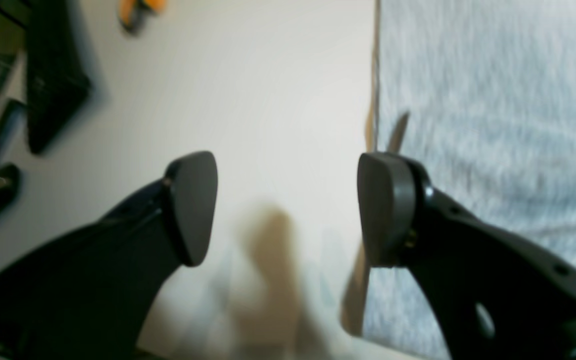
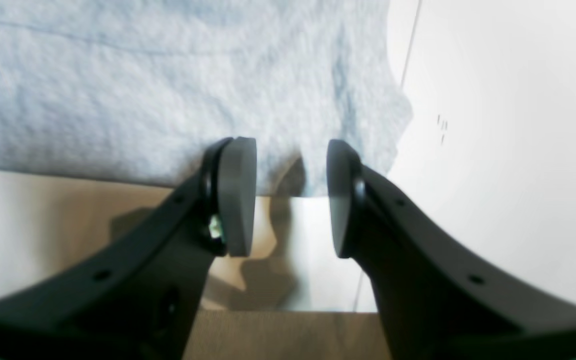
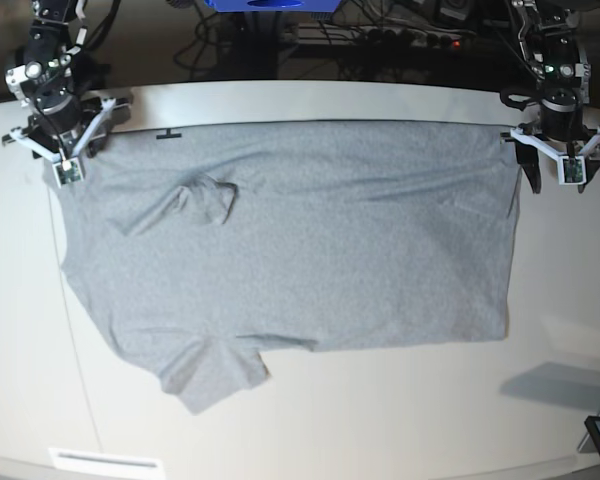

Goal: Fold the T-shirt properly
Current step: 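Hold the collar edge with both grippers and smooth the shirt flat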

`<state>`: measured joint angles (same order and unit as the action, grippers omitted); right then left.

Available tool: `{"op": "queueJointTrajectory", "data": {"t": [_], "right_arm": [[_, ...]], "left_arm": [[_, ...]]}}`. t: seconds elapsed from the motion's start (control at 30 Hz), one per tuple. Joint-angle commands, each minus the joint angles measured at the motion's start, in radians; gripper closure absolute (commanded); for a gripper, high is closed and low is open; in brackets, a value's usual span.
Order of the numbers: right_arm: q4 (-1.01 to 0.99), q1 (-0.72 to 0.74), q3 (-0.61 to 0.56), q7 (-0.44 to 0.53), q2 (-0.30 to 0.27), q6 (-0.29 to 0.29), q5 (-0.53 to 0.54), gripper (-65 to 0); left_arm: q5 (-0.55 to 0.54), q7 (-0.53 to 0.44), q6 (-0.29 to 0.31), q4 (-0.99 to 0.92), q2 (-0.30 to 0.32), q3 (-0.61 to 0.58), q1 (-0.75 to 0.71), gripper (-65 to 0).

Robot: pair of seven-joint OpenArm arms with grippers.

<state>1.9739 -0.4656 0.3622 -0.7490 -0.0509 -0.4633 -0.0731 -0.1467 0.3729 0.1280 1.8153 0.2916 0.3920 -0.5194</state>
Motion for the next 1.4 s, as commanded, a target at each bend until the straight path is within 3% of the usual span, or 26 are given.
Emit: {"op": "queueJointTrajectory", "data": {"t": [0.0, 0.27, 0.5, 1.37], "right_arm": [[0.023, 0.006, 0.005, 0.023, -0.008, 0.002, 0.006, -21.6], [0.015, 0.034, 0.002, 0.067, 0.0, 0.002, 0.008, -21.6], [-0.038, 0.072, -0.025, 0.065, 0.001, 0.002, 0.006, -21.9], [-0.074, -0.048, -0.018, 0.069, 0.0, 0.002, 0.003, -21.8]], "left_arm": [[-0.004, -0.025, -0.008, 0.036, 0.013, 0.005, -0.014, -41.0], [0.0, -0.028, -0.008, 0.06, -0.032, -0.118, -0.02, -41.0], [0.002, -0.028, -0.008, -0.064, -0.041, -0.183, 0.041, -41.0], [0.002, -0.033, -0.008, -0.137, 0.03, -0.164, -0.052, -41.0]]}}
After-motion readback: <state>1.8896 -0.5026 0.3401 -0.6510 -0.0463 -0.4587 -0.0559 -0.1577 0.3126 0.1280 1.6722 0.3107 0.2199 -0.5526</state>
